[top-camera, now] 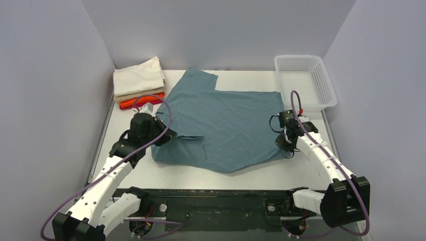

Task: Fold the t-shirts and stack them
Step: Fold the flattened tshirt in 1/3 of the way

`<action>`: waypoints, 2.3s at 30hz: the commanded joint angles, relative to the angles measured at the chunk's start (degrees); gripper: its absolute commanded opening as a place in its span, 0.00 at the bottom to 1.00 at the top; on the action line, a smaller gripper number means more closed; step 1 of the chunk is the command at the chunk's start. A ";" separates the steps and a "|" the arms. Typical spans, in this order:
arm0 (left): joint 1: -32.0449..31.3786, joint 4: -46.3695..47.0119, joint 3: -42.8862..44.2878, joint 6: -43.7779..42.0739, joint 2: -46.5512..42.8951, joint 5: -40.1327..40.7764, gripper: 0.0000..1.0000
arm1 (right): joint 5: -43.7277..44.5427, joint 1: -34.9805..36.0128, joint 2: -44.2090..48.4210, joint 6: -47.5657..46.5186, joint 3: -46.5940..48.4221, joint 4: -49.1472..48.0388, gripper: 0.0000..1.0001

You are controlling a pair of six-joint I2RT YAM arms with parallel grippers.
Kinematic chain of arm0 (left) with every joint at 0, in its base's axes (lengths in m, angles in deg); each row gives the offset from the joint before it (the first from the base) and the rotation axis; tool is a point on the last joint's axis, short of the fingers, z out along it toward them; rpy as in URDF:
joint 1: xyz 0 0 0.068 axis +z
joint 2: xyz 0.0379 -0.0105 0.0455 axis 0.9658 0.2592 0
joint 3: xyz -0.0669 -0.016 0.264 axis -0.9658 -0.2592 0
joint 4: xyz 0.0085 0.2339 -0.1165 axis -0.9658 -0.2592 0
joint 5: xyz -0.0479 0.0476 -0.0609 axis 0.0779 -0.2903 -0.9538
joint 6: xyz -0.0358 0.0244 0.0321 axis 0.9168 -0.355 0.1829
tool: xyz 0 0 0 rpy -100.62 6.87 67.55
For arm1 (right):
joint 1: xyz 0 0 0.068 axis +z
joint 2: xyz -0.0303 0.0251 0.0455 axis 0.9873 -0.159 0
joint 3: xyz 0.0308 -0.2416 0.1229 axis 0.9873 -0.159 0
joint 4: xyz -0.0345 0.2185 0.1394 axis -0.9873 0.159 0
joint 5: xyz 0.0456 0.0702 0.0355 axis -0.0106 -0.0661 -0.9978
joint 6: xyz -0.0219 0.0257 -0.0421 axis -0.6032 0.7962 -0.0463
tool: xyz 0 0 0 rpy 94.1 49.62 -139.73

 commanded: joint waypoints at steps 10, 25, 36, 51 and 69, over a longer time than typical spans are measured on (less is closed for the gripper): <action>7.02 14.32 5.73 -8.39 2.05 -1.14 0.00 | 1.33 -3.37 -4.77 -2.98 9.02 1.75 0.02; 13.01 29.56 4.49 -10.11 12.73 -9.11 0.00 | 2.23 -4.79 -13.11 -3.60 14.77 -0.99 0.03; 16.64 26.08 13.99 -13.55 29.16 -7.34 0.00 | 5.71 -5.09 -18.10 -2.56 15.84 -6.43 0.16; 16.06 1.04 29.87 -12.63 37.52 3.62 0.87 | 6.47 0.61 -6.14 -2.69 9.40 -7.40 0.93; 10.62 14.75 2.04 -8.99 38.47 -4.16 0.92 | -7.06 3.29 -26.26 -8.88 3.96 -22.79 0.93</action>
